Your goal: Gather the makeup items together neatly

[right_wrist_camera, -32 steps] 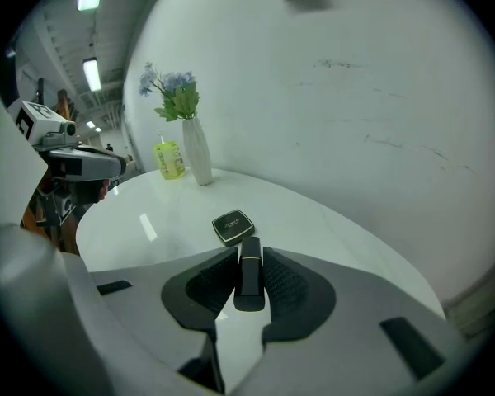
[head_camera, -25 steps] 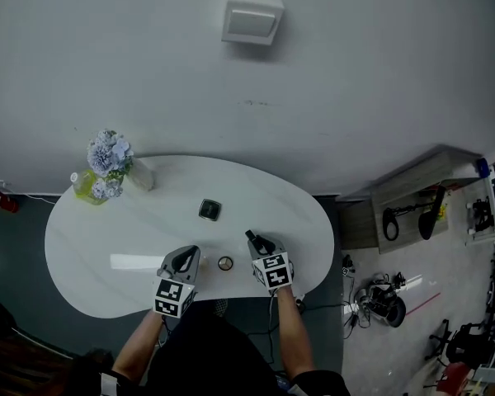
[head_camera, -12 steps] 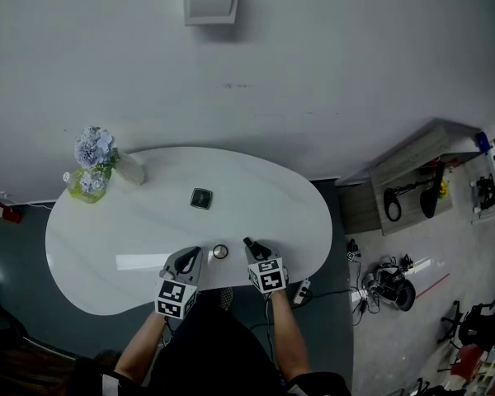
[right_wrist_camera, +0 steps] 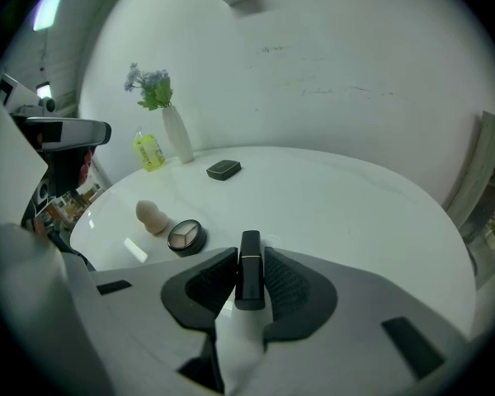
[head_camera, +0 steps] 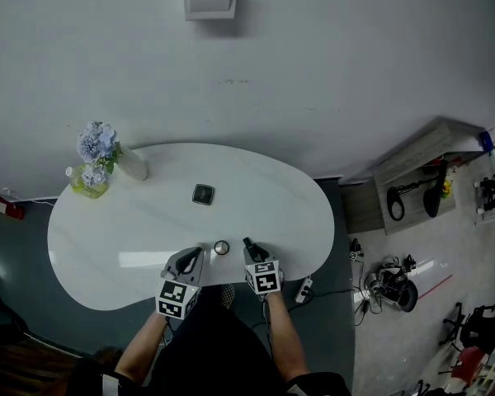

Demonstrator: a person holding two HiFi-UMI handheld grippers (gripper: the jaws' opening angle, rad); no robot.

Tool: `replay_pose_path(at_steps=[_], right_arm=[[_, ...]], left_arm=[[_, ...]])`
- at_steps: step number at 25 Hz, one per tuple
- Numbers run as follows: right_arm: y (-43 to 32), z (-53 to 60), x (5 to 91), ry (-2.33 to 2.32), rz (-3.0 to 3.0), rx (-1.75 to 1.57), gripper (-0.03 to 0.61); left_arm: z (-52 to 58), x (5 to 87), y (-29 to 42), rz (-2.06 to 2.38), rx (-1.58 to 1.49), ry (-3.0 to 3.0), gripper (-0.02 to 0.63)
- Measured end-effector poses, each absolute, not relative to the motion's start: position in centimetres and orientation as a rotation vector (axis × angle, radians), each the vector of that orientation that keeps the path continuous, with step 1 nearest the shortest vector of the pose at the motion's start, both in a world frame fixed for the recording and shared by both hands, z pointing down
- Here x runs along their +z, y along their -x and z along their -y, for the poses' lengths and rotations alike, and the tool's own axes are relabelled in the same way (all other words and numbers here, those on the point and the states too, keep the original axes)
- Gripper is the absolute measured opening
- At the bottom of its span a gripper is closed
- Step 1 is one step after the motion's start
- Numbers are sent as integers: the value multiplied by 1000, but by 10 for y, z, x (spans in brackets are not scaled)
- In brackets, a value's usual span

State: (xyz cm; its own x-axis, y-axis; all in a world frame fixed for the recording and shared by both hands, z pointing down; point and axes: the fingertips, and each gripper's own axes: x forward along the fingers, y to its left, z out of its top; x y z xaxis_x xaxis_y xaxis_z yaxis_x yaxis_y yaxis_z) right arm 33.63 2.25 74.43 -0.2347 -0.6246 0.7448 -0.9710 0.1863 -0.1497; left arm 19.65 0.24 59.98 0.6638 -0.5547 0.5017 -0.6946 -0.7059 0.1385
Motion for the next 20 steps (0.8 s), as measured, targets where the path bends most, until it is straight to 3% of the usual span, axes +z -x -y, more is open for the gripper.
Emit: replay_pose_path(at_steps=[20], right_arm=[[-335,-20,714,-1518,1991,784,112]], left_arm=[[-7,589,-192,1020,600,-2581,20]])
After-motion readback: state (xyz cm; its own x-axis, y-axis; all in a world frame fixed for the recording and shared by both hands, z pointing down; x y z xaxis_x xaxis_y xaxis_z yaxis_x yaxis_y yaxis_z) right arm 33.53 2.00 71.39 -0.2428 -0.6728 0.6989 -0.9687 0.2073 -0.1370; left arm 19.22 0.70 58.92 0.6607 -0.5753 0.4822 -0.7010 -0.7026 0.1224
